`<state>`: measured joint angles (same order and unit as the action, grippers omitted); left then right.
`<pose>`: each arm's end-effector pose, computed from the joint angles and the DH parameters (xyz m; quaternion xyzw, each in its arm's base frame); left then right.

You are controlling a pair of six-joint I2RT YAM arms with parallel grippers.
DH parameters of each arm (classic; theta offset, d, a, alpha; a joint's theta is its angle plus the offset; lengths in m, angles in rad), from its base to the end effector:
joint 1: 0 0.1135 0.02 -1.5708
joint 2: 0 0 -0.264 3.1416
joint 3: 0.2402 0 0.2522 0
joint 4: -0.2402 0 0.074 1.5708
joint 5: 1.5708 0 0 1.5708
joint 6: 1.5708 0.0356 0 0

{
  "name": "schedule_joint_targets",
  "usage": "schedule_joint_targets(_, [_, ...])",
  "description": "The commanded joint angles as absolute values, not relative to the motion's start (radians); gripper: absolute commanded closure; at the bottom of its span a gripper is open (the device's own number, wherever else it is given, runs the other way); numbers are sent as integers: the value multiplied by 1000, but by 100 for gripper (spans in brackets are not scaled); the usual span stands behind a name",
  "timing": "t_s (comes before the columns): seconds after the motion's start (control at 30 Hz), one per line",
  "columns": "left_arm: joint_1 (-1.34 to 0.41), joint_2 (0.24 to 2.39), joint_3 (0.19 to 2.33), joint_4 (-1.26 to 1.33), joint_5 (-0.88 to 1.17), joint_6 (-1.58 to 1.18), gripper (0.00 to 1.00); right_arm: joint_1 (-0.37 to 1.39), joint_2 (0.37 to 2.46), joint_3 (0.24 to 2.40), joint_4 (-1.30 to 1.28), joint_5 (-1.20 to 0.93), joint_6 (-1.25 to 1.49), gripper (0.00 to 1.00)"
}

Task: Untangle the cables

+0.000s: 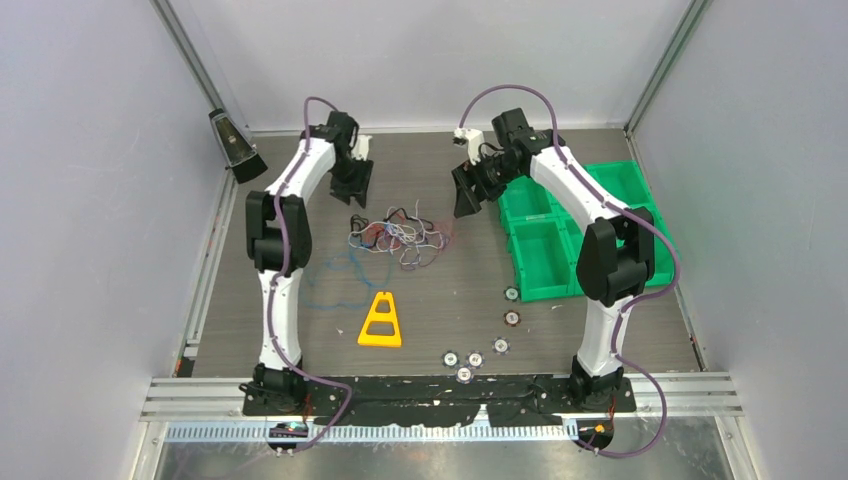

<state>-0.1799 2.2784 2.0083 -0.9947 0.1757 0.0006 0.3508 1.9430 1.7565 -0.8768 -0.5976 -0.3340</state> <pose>0.4677 -0.0914 0.2026 0.1021 0.9793 -0.1000 0.1434 0.3858 0.1625 0.2826 -0.3802 0.8466 0.2869 0.2375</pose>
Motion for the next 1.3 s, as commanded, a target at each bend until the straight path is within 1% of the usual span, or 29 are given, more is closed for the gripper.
schedule_joint_targets(0.0, [-213,2337,2163,-1119,40,-69,57,344,1913,1790,-877,-587,-304,20])
schedule_joint_targets(0.1, [-213,2331,2146,-1111,67,-107,56,342,1914,1797,-874,-585,-297,20])
schedule_joint_targets(0.23, [-212,2325,2025,-1111,152,-162,53,341,1908,1796,-873,-574,-301,20])
schedule_joint_targets(0.3, [-209,2274,1913,-1062,185,-205,51,339,1904,1793,-873,-572,-303,20])
schedule_joint_targets(0.4, [-205,2199,1740,-938,228,-298,36,339,1905,1788,-872,-574,-304,20])
schedule_joint_targets(0.47, [-204,2187,1687,-907,254,-335,31,340,1911,1790,-873,-574,-301,20])
schedule_joint_targets(0.5, [-205,2184,1680,-897,261,-346,33,340,1915,1794,-874,-575,-299,20])
schedule_joint_targets(0.53, [-206,2183,1675,-885,272,-355,37,339,1916,1797,-874,-573,-298,20])
schedule_joint_targets(0.6, [-206,2184,1679,-880,278,-368,48,339,1919,1800,-874,-571,-300,20])
schedule_joint_targets(0.63, [-206,2185,1680,-879,279,-371,54,339,1922,1802,-874,-571,-300,20])
schedule_joint_targets(0.67, [-205,2184,1680,-880,284,-366,65,339,1924,1803,-874,-571,-299,20])
schedule_joint_targets(0.73, [-200,2164,1694,-875,286,-330,91,339,1928,1812,-876,-573,-300,21])
schedule_joint_targets(0.77, [-195,2143,1702,-867,273,-318,100,339,1928,1818,-877,-573,-301,21])
schedule_joint_targets(0.9, [-176,1980,1725,-791,219,-242,100,339,1921,1845,-876,-601,-303,21])
schedule_joint_targets(1.03, [-179,1792,1772,-728,233,-97,100,340,1912,1889,-856,-675,-279,21])
schedule_joint_targets(1.17, [-184,1659,1866,-728,295,31,100,345,1874,1906,-755,-726,-210,19])
schedule_joint_targets(1.27, [-184,1619,1995,-765,329,52,100,365,1822,1913,-620,-748,-130,15])
